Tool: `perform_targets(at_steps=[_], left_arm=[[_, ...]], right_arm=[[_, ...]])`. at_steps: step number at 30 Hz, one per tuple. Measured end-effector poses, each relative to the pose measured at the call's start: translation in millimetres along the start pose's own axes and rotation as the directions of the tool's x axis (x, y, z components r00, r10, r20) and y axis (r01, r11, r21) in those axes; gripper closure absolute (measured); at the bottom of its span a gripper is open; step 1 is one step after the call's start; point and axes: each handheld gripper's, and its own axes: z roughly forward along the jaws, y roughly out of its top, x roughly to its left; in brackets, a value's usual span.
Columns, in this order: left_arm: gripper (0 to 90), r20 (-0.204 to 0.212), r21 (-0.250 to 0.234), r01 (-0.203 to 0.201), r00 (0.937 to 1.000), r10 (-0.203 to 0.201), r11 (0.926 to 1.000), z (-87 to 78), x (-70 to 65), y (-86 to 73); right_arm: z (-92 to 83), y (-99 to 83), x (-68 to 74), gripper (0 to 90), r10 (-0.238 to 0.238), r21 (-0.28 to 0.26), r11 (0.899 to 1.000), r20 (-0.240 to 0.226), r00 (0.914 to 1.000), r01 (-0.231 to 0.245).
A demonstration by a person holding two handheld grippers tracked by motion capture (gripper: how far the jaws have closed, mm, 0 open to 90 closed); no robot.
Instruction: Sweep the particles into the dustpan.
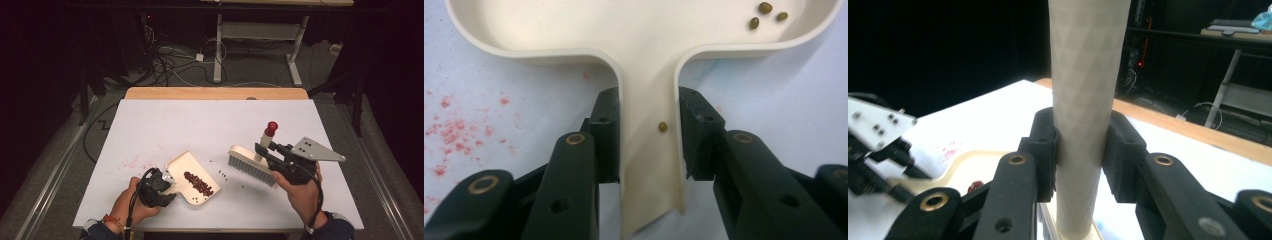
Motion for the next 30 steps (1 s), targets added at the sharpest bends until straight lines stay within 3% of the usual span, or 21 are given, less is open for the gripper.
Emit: perform_targets(at_steps=[9, 20, 26, 30], left_arm=[[63.8, -0.001, 0.002, 0.007, 1.0000, -0.007, 1.0000, 1.0, -0.6, 0.0], [63.8, 0.006, -0.007, 0.013, 0.9999, -0.013, 0.9999, 1.3, 0.4, -1.0], [63.8, 0.001, -0.005, 0.011, 0.9999, -0.011, 0.9999, 1.1, -0.2, -0.9], [63.7, 0.002, -0.008, 0.015, 0.9999, -0.015, 0.9999, 1.5, -0.3, -1.2]], right_arm=[[-33.4, -18.4, -5.8, 69.9, -0.030, 0.071, 0.997, -0.021, 0.9993, 0.031], [-26.9, -23.0, -2.8, 69.9, -0.066, 0.148, 0.986, -0.060, 0.9960, 0.074], [-35.5, -16.5, -3.5, 70.0, -0.072, 0.128, 0.989, -0.037, 0.9967, 0.076], [-38.8, -16.4, -2.3, 69.9, -0.070, 0.138, 0.987, -0.061, 0.9957, 0.078]])
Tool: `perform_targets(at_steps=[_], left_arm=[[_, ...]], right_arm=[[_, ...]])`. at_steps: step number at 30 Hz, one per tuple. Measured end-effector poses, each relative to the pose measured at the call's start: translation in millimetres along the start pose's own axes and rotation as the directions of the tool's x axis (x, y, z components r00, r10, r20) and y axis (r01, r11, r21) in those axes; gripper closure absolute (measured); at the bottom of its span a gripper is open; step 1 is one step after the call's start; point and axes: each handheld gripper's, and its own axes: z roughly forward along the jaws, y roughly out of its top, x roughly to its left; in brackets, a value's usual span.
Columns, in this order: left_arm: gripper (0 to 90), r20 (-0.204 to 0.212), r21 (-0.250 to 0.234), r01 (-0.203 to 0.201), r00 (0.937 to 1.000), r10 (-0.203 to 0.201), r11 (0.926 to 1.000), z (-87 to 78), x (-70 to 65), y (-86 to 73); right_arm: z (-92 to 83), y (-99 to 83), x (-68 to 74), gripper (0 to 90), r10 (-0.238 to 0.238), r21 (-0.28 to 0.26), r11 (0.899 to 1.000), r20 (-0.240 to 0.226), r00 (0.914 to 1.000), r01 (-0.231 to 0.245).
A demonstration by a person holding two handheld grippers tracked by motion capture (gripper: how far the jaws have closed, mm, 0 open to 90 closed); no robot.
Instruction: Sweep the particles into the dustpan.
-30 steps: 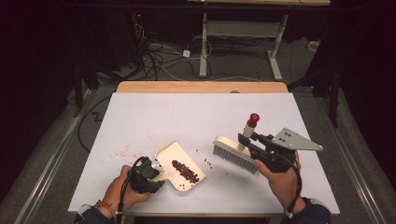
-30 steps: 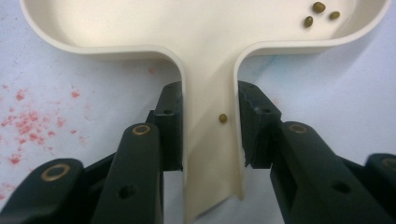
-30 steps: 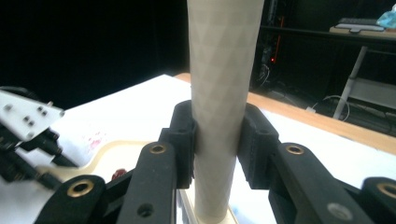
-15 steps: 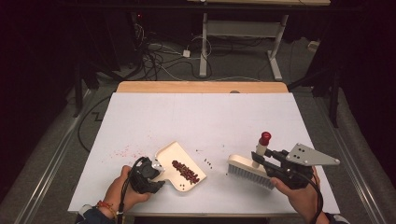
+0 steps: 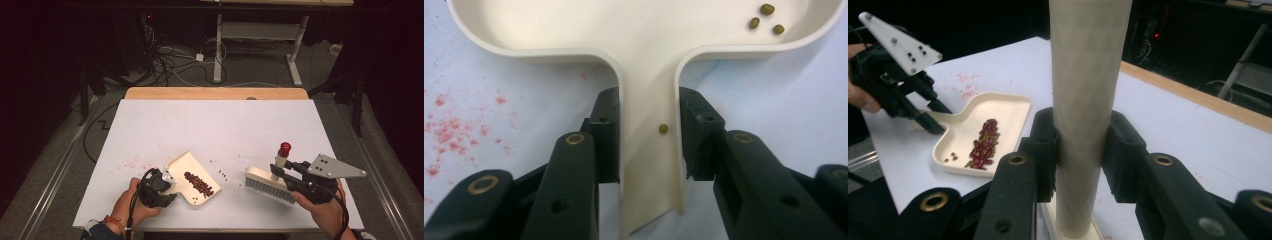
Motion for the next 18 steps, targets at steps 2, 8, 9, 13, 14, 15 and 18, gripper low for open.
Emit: perform_targets(at_steps=[2, 8, 9, 13, 14, 15, 18], left_arm=[[63.8, -0.002, 0.001, -0.002, 1.0000, 0.002, 1.0000, -0.1, -0.2, 0.0], [63.8, 0.001, 0.001, 0.001, 1.0000, -0.001, 1.0000, 0.3, 0.1, 0.3], [63.7, 0.002, 0.000, 0.002, 1.0000, -0.002, 1.0000, 0.4, 0.3, 0.4], [63.8, 0.001, 0.000, 0.001, 1.0000, -0.001, 1.0000, 0.3, 0.1, 0.7], [63.8, 0.002, 0.000, 0.001, 1.0000, -0.001, 1.0000, 0.1, 0.2, 0.8], [63.8, 0.003, 0.001, 0.001, 1.0000, -0.001, 1.0000, 0.1, 0.4, 0.9], [63.7, 0.003, 0.001, 0.002, 1.0000, -0.002, 1.0000, 0.2, 0.5, 1.2]], right_arm=[[3.1, -2.4, 1.1, 69.9, -0.002, 0.016, 1.000, -0.007, 1.0000, 0.003], [18.6, -5.2, 4.3, 69.9, -0.004, 0.014, 1.000, 0.011, 0.9999, 0.004], [22.3, -4.1, 5.4, 69.9, -0.008, 0.008, 1.000, 0.015, 0.9999, 0.008], [37.5, 0.6, 9.3, 70.0, -0.014, -0.012, 1.000, 0.009, 0.9999, 0.014], [41.3, 2.0, 10.0, 70.0, -0.012, -0.015, 1.000, 0.005, 0.9999, 0.012], [45.1, 3.4, 10.6, 69.9, -0.016, -0.013, 1.000, 0.000, 0.9999, 0.016], [56.0, 6.9, 12.2, 70.0, -0.019, -0.018, 1.000, -0.010, 0.9998, 0.019]])
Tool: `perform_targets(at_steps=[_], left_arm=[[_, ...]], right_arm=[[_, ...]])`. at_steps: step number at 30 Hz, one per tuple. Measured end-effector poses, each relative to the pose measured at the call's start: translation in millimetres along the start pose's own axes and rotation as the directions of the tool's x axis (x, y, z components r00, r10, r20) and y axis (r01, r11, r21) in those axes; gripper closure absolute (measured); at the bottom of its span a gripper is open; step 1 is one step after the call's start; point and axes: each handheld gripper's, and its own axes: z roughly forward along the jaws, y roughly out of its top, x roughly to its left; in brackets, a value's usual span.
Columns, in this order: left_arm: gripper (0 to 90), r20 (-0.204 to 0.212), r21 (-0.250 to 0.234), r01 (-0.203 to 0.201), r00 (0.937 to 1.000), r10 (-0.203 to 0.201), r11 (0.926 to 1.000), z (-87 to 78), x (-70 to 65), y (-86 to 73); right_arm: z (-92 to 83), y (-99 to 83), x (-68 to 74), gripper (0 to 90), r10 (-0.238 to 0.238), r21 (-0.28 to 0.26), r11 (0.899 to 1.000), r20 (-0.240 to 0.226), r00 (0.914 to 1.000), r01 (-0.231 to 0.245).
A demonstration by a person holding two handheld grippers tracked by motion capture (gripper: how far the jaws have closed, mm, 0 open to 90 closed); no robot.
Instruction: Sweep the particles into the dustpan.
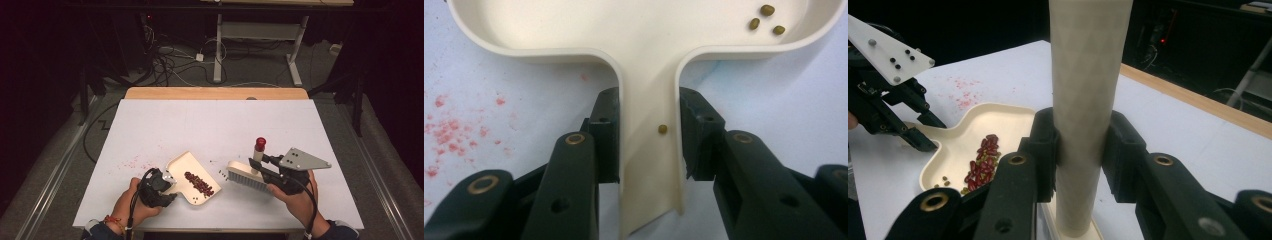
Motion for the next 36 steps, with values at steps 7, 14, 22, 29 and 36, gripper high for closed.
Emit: perform_targets(at_steps=[7, 14, 22, 29, 36], left_arm=[[63.7, 0.001, -0.001, 0.005, 1.0000, -0.005, 1.0000, 0.9, -0.3, 2.1], [63.8, -0.002, 0.012, 0.001, 1.0000, -0.001, 0.9999, 1.2, -3.1, 6.0], [63.7, -0.008, 0.015, -0.002, 1.0000, 0.003, 0.9999, 1.9, -5.9, 7.4], [63.7, 0.000, 0.030, -0.014, 0.9999, 0.014, 0.9995, 1.8, -9.7, 9.7], [63.7, 0.015, 0.033, -0.006, 0.9999, 0.006, 0.9994, 2.7, -13.0, 12.3]], right_arm=[[7.5, 7.7, -2.8, 69.9, 0.022, -0.043, 0.999, 0.003, 0.9998, -0.022], [13.5, 13.2, -12.9, 69.9, 0.043, -0.097, 0.995, 0.093, 0.9947, -0.034], [51.4, 7.1, -17.2, 69.9, 0.001, -0.073, 0.997, 0.154, 0.9880, 0.010], [66.3, 9.9, 1.1, 69.9, -0.051, -0.058, 0.997, 0.123, 0.9910, 0.059], [79.4, 12.3, 7.6, 69.5, -0.066, -0.059, 0.996, 0.062, 0.9959, 0.070]])
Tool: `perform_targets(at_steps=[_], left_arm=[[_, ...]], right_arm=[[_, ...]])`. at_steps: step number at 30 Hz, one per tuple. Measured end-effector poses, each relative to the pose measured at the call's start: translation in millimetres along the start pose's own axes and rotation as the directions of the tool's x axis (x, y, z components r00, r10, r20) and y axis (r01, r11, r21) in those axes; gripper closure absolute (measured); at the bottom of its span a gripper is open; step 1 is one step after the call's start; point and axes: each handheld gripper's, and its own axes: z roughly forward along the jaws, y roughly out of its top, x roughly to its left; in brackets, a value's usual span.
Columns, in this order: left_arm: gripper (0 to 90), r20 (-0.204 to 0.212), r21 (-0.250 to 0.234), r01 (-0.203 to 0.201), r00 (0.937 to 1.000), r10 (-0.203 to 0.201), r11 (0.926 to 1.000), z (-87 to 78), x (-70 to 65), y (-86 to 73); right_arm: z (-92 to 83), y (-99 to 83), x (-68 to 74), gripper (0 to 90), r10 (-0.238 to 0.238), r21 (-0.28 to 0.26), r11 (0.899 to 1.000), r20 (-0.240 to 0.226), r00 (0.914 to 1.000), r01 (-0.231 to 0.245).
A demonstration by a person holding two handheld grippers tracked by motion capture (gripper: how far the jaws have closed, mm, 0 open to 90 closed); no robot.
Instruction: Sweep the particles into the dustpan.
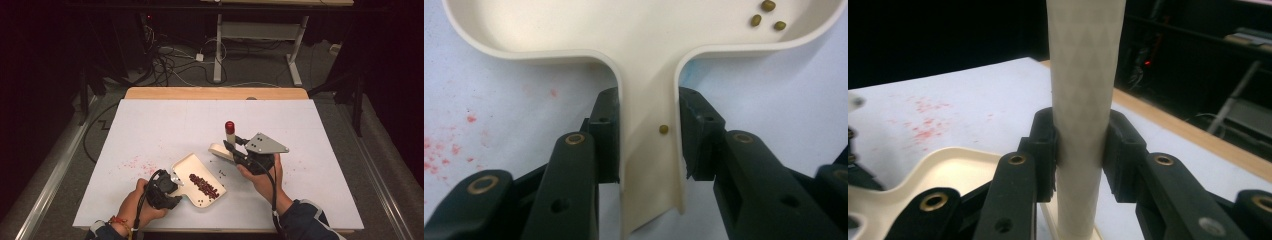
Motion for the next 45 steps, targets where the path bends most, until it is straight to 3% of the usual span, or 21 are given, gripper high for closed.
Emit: perform_targets(at_steps=[2, 6, 10, 13, 15, 19, 23, 27, 32, 36, 37, 45], left_arm=[[63.8, 0.014, -0.003, 0.015, 0.9998, -0.015, 0.9999, 0.4, 2.0, 0.2], [63.8, 0.027, -0.004, 0.027, 0.9993, -0.027, 0.9996, 0.8, 3.8, 0.8], [63.8, 0.026, -0.003, 0.031, 0.9992, -0.031, 0.9995, 0.5, 3.7, 1.2], [63.8, 0.030, -0.008, 0.037, 0.9989, -0.036, 0.9993, 0.8, 4.4, 0.8], [63.7, 0.028, -0.007, 0.034, 0.9990, -0.034, 0.9994, 0.5, 4.4, 0.7], [63.8, 0.031, -0.011, 0.036, 0.9989, -0.036, 0.9993, -0.4, 4.9, 0.0], [63.8, 0.034, -0.003, 0.031, 0.9990, -0.031, 0.9995, -0.9, 5.3, -0.6], [63.9, 0.034, 0.000, 0.029, 0.9990, -0.029, 0.9996, -4.2, 5.1, -2.6], [63.8, 0.011, 0.009, 0.016, 0.9998, -0.016, 0.9998, -6.2, 1.4, -4.3], [63.8, -0.015, 0.026, 0.006, 0.9999, -0.006, 0.9997, -4.2, -1.7, -2.5], [63.7, -0.018, 0.026, 0.006, 0.9998, -0.006, 0.9996, -4.0, -2.0, -2.0], [63.8, 0.004, 0.007, 0.024, 0.9997, -0.024, 0.9997, -4.9, -0.1, -0.4]], right_arm=[[-0.4, 1.1, 5.9, 69.5, -0.012, 0.003, 1.000, -0.016, 0.9998, 0.012], [-2.4, 3.4, 10.5, 69.8, 0.039, -0.011, 0.999, -0.071, 0.9967, -0.040], [-6.6, 4.7, 19.0, 69.9, 0.034, -0.012, 0.999, -0.078, 0.9964, -0.035], [-9.1, 6.4, 23.1, 69.9, 0.053, -0.025, 0.998, -0.117, 0.9917, -0.056], [-10.0, 7.3, 26.9, 69.9, 0.027, -0.036, 0.999, -0.107, 0.9939, -0.031], [-14.1, 8.7, 23.9, 69.9, 0.030, -0.051, 0.998, -0.112, 0.9932, -0.036], [-24.6, 12.2, 15.2, 69.9, 0.026, -0.075, 0.997, -0.068, 0.9973, -0.032], [-38.2, 10.1, 7.6, 69.9, 0.036, -0.046, 0.998, -0.059, 0.9976, -0.038], [-59.8, -6.0, 5.0, 69.9, 0.035, -0.004, 0.999, -0.033, 0.9988, -0.035], [-71.4, -16.7, 13.6, 69.8, 0.083, -0.012, 0.996, -0.054, 0.9950, -0.084], [-71.9, -15.8, 17.3, 69.9, 0.062, -0.012, 0.998, -0.049, 0.9969, -0.063], [-56.0, -8.9, 36.0, 69.9, 0.066, -0.020, 0.997, -0.089, 0.9939, -0.068]])
